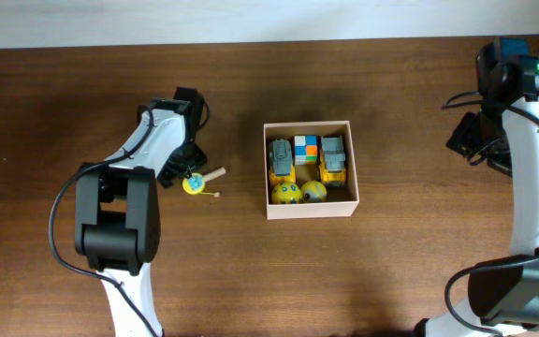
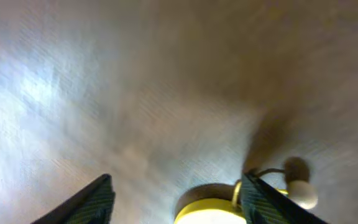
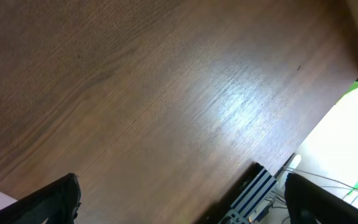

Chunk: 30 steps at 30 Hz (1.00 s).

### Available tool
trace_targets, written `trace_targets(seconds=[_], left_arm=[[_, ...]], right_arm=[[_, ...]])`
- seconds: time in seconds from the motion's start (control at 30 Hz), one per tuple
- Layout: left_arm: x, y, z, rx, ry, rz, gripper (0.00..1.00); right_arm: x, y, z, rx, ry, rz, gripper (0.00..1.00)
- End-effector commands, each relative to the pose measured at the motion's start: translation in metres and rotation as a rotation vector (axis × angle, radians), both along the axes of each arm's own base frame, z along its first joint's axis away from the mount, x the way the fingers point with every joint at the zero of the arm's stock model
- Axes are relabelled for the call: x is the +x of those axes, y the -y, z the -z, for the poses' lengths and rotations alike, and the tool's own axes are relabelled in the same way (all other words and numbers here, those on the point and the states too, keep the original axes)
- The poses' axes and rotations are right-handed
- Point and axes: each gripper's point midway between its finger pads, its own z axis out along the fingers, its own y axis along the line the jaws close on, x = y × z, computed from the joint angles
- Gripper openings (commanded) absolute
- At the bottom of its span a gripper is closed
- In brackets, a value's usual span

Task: Pack container

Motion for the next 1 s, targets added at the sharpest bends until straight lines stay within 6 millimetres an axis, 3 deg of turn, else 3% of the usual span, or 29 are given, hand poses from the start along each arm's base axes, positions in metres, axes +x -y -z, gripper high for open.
trace_targets(seconds=[0.0, 0.27, 0.53, 0.67, 0.8, 0.97], left_arm=[[-0.005, -0.018, 0.017, 0.090, -0.068, 0.107, 0.73], [0.025, -0.010, -0.023, 0.098, 0.011, 0.269, 0.81], [0.039, 0.031, -0.072, 0.118, 0.075, 0.591, 0.82], [0.035, 0.066, -0.073, 0.077, 0.067, 0.769, 0.82], [0.029, 0.095, -0.069, -0.022, 0.083, 0.813, 0.81], [0.026, 0.101, -0.068, -0.092, 0.133, 0.559, 0.67]], right_arm=[[-0.001, 0.002, -0.002, -0.006, 0.010, 0.014, 0.99], [-0.001, 0.002, -0.002, -0.006, 0.009, 0.014, 0.99], [-0.001, 0.002, -0.002, -0.006, 0.010, 0.014, 0.99], [-0.001, 0.002, -0.002, -0.006, 0.010, 0.014, 0.99], [-0.001, 0.002, -0.002, -0.006, 0.010, 0.014, 0.99], [-0.001, 0.002, -0.002, -0.006, 0.009, 0.014, 0.99]])
